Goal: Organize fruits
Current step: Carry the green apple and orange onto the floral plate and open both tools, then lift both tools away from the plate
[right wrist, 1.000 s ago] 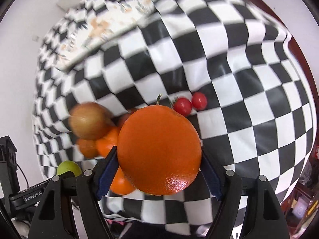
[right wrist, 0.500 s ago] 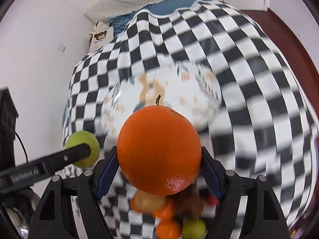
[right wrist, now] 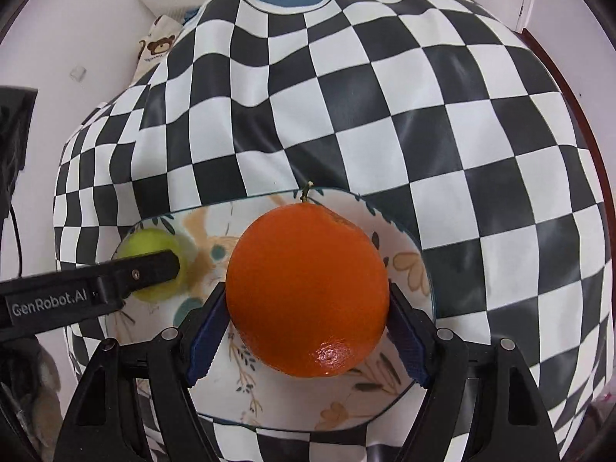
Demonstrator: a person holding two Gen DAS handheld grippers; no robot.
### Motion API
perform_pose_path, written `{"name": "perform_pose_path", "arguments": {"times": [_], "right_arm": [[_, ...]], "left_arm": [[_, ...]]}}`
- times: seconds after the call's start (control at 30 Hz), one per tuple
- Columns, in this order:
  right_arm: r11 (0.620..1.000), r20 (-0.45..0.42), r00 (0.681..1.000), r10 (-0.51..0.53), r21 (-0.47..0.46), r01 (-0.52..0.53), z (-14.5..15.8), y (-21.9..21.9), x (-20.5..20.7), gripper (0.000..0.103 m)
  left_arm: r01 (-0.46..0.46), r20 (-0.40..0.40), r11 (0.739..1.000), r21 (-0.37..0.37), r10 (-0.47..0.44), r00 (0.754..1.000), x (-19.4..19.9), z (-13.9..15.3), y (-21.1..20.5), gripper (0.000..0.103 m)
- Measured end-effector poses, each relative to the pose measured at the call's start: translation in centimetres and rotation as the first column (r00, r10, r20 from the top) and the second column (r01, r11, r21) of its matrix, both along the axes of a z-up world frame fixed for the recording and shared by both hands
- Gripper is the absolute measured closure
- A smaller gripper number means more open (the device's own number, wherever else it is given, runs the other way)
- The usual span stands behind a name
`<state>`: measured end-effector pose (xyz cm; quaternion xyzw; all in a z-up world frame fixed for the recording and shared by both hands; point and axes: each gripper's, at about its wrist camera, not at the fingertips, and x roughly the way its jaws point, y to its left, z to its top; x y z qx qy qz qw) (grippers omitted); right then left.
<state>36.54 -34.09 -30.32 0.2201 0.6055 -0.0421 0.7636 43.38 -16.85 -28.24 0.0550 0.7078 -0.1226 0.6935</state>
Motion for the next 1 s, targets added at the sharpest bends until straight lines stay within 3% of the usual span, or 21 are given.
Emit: {"name": "perform_pose_path", "arguments": {"times": [0.1,0.2,0.23,0.27,0.5,0.7,1.0], "right_arm": [[1.0,-0.017,1.0,0.011,0.017,-0.011,-0.3,-0.4,0.4,0.022],[0.999,-0.034,0.999,0.022,0.031,-0.021,-0.5,-0.6,-0.1,0.021],[1.0,-0.024,0.999,0.022,0.021,-0.021,-0.1,-0.7,-0.2,0.013],[1.0,-0.008,1.0,0.023,0.011,-0.023,0.1,-0.8,-0.2,0.008],[0.998,-0.001,1.0,0.017,-0.059,-0.017,2.1,-2.0,-2.0,0.007],[0.99,0.004,1.0,0.023,-0.142,-0.022,5.3,-1.5,-6.0,0.007],[0.973,0.041,0.998,0.038,-0.231,-0.028,10.7,3.0,-11.2,0.007]], "left_arm": [[-0.016,-0.016,1.0,-0.01,0.015,1.0,0.5,0.1,0.0,0.044],[-0.034,-0.031,0.999,-0.039,0.033,0.999,0.7,0.6,0.3,0.021],[-0.036,-0.023,0.999,-0.04,0.035,0.999,0.7,0.6,-0.1,0.017],[-0.034,-0.008,0.999,-0.034,0.034,0.999,0.4,0.9,0.1,0.016],[-0.034,0.067,0.999,-0.007,0.034,0.997,-2.2,3.2,2.6,0.016],[-0.027,0.142,0.999,0.018,0.024,0.99,-6.9,5.0,4.7,0.016],[-0.035,0.24,0.999,0.03,0.026,0.97,-12.7,9.0,5.7,0.016]]}}
